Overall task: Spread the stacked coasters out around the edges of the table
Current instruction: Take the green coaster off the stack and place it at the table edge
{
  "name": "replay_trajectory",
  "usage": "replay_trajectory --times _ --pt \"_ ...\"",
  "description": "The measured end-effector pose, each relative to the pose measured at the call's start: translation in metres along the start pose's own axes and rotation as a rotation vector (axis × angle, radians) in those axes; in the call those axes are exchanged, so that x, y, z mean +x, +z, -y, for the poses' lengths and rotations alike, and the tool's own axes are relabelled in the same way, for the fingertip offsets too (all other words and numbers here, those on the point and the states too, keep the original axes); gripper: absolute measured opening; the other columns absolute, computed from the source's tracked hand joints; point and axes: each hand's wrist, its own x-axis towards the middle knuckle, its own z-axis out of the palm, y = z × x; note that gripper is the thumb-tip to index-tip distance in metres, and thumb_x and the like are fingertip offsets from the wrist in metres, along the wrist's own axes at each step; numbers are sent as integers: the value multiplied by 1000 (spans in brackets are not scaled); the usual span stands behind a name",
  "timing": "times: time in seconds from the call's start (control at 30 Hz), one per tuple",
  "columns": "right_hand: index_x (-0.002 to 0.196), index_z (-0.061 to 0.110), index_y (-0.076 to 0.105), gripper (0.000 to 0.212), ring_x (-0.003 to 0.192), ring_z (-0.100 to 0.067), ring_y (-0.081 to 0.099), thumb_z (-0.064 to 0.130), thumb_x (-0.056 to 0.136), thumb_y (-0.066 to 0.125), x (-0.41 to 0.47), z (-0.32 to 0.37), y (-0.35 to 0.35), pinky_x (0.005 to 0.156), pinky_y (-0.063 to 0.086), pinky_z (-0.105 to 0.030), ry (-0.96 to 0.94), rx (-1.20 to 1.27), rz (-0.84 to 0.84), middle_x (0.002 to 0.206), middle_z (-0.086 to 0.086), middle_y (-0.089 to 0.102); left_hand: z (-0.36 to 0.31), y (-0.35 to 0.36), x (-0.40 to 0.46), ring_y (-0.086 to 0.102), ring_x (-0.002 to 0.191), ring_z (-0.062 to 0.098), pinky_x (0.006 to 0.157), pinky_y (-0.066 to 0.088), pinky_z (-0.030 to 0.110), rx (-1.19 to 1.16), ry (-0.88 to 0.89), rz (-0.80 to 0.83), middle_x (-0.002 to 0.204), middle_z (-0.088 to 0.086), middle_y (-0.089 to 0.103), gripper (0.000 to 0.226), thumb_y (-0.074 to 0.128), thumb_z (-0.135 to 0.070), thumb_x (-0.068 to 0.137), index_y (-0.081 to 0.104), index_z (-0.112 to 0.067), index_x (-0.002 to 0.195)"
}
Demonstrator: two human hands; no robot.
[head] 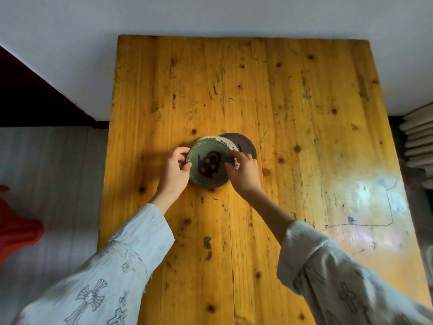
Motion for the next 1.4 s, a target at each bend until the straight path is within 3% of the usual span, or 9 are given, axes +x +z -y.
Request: replay_trajectory --times 0.2,0.33,0.4,0.57,0.73,0.9,1.07,1.27,1.4 --pt "125 7 55 36 113 -29 58 11 90 50 -28 -9 -17 96 51 -46 269 418 -29 126 -16 60 -2 -12 -36 57 99 24 82 54 41 -221 -143 122 106 8 58 28 52 -5 86 54 -28 101" --pt "115 8 63 28 90 -26 61 8 88 52 -69 -24 -29 85 55 -44 328 447 35 89 -5 61 -1 -14 -79 57 92 10 62 53 18 -292 -191 187 107 2 57 30 50 -6 88 55 -32 103" --pt "111 6 63 26 86 -23 59 6 88 52 -93 -34 -33 79 56 -42 372 474 57 81 -2 58 3 -11 -103 57 94 11 62 51 18 -268 -219 218 109 3 57 30 48 -6 88 55 -30 106" --pt "111 -4 57 24 84 -21 61 2 88 54 -153 -67 -41 77 53 -38 502 579 114 81 -6 62 7 3 -158 53 108 24 88 51 41 -188 -248 269 116 8 55 29 48 -8 89 58 -26 110" --pt "111 -7 57 25 93 -28 56 3 89 53 -201 -101 -48 75 52 -38 639 701 101 98 -18 58 1 25 -208 50 108 21 95 48 42 -145 -263 300 121 12 56 32 45 -5 90 58 -15 117" --pt "108 -5 60 22 80 -20 58 5 89 52 -226 -140 -66 64 52 -28 674 715 84 79 -9 60 -6 63 -248 51 113 26 99 44 40 -104 -300 320 124 14 55 35 40 -5 92 51 -8 125" --pt "105 -4 62 22 74 -16 58 4 89 50 -232 -179 -84 64 52 -26 644 624 72 75 -6 61 0 107 -277 53 98 23 96 46 45 -109 -377 338 104 10 55 33 39 -6 92 50 -7 124" --pt "90 -8 64 21 86 -31 59 7 87 50 -233 -195 -87 87 55 -44 597 515 88 90 -25 64 17 130 -292 52 106 21 98 46 42 -100 -449 338 122 13 54 37 36 -5 92 46 -13 127" --pt "100 -21 54 34 78 -40 55 10 85 51 -230 -189 -82 91 42 -67 553 483 82 99 -44 57 24 135 -293 47 120 26 101 43 39 -85 -459 312 134 12 47 46 36 0 90 40 -14 133"
